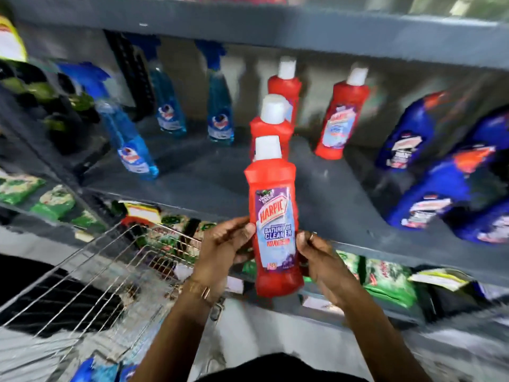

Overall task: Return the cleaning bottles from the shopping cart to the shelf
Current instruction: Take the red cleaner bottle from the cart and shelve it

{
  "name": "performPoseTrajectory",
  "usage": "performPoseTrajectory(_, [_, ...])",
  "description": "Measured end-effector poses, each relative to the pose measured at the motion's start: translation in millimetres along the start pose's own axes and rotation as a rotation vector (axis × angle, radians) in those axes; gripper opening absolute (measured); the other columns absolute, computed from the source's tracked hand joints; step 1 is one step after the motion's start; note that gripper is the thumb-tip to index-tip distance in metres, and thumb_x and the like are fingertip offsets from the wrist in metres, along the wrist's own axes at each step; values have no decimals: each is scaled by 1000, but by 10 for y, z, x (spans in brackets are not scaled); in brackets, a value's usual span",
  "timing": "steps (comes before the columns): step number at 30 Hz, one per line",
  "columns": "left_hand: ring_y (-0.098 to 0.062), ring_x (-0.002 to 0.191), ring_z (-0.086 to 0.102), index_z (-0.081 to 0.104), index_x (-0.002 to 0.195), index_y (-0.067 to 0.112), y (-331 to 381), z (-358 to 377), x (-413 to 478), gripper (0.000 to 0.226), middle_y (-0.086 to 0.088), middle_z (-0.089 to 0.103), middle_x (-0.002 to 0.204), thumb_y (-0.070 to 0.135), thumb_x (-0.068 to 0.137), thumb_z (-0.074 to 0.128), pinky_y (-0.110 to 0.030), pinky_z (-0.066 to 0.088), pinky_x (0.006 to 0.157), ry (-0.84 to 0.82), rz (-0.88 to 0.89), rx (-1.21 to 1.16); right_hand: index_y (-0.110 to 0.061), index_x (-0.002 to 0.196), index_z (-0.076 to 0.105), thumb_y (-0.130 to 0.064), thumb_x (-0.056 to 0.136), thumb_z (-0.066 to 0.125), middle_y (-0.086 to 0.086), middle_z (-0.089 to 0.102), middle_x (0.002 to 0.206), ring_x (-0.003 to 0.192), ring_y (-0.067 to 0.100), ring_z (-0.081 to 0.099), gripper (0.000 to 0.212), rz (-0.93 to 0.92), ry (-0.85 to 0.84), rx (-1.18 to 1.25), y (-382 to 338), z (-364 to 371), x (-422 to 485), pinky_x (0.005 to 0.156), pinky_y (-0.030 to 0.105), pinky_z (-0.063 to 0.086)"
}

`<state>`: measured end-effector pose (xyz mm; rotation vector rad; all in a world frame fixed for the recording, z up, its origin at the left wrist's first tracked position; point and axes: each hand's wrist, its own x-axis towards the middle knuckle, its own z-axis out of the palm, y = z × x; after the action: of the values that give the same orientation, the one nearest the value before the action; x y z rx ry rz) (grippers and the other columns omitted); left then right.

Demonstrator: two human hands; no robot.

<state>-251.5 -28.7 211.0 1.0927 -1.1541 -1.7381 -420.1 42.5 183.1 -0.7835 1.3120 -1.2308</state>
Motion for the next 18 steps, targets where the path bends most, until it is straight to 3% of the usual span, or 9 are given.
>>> performPoseTrajectory(4, [-7,67,69,68,94,14,20,-10,61,14,7,76,72,10,86,58,-23,57,55,-10,13,-18,-21,100,67,-50,74,56,-2,75,96,90,20,65,41,3,21,15,-19,10,16,72,34,54])
performPoseTrajectory(7, [-10,73,69,70,96,16,-26,-24,120,15,6,76,79,14,86,59,-26,57,58,-22,50,-3,-21,105,66,-47,76,54,-1,74,100,89,19,67,41,16,12,-20,-66,2,17,72,34,53])
performPoseTrajectory(9, [-12,77,70,70,97,16,-155,752,193,16,4,76,83,15,85,60,-28,59,61,-189,38,80,-22,102,67,-47,76,53,-5,75,96,88,17,67,38,-47,175,42,-117,-714,-267,74,36,54])
performPoseTrajectory(12, [-10,76,70,69,101,14,-103,791,219,18,7,77,81,15,85,60,-26,58,60,-178,64,74,-26,99,66,-45,76,52,-8,75,93,86,12,67,33,-40,152,29,-139,-752,-221,77,37,55])
performPoseTrajectory(15, [-8,76,70,67,106,13,-141,760,239,21,8,76,81,14,88,58,-26,58,59,-151,108,79,-23,102,65,-44,78,51,-5,74,98,88,11,68,36,-72,124,27,-116,-703,-202,69,30,57])
performPoseTrajectory(18, [-11,83,69,65,108,14,-133,890,297,22,5,75,90,12,89,55,-31,61,70,-159,243,111,-18,105,64,-39,81,51,-5,74,99,89,9,67,34,-161,128,60,-147,-780,-121,68,24,55])
